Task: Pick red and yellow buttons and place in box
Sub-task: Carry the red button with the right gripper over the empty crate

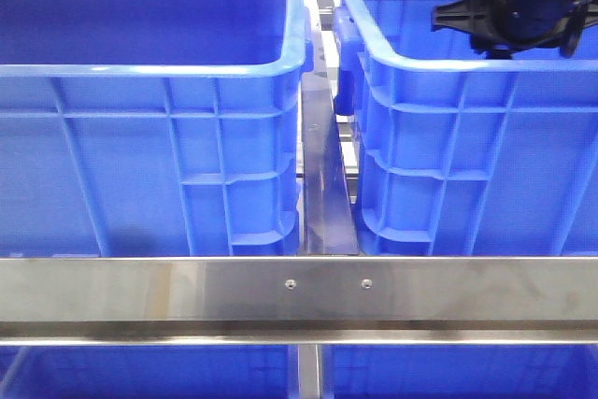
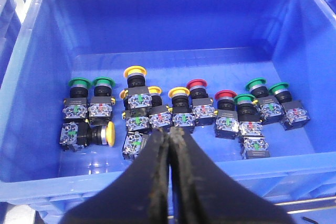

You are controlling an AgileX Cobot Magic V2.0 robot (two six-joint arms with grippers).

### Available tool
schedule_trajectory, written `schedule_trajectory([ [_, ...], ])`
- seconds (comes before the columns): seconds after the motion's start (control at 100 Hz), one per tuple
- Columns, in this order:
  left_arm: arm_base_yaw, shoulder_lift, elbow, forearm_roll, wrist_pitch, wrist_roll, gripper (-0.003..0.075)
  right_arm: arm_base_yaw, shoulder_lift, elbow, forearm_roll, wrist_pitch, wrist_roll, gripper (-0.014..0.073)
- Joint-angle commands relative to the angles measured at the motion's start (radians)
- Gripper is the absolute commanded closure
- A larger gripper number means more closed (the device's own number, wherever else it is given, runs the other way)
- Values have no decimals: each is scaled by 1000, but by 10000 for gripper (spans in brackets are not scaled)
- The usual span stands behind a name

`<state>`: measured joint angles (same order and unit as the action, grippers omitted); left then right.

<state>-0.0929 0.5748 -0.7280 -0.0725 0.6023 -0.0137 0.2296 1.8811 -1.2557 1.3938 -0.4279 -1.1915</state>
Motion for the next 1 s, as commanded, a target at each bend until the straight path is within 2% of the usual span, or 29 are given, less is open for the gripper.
schedule_trajectory([
  [0.0, 1, 1, -27, -5, -81, -9, 739, -20, -53, -35, -44, 8, 1, 401],
  [0.2, 1, 1, -27, -5, -81, -9, 739, -41, -53, -35, -45, 51, 72, 401],
  [0.84, 1, 1, -27, -5, -81, -9, 739, -41, 3, -36, -48, 96, 76, 401],
  [0.99, 1, 1, -27, -5, -81, -9, 739, -41, 38, -35, -48, 145, 76, 397],
])
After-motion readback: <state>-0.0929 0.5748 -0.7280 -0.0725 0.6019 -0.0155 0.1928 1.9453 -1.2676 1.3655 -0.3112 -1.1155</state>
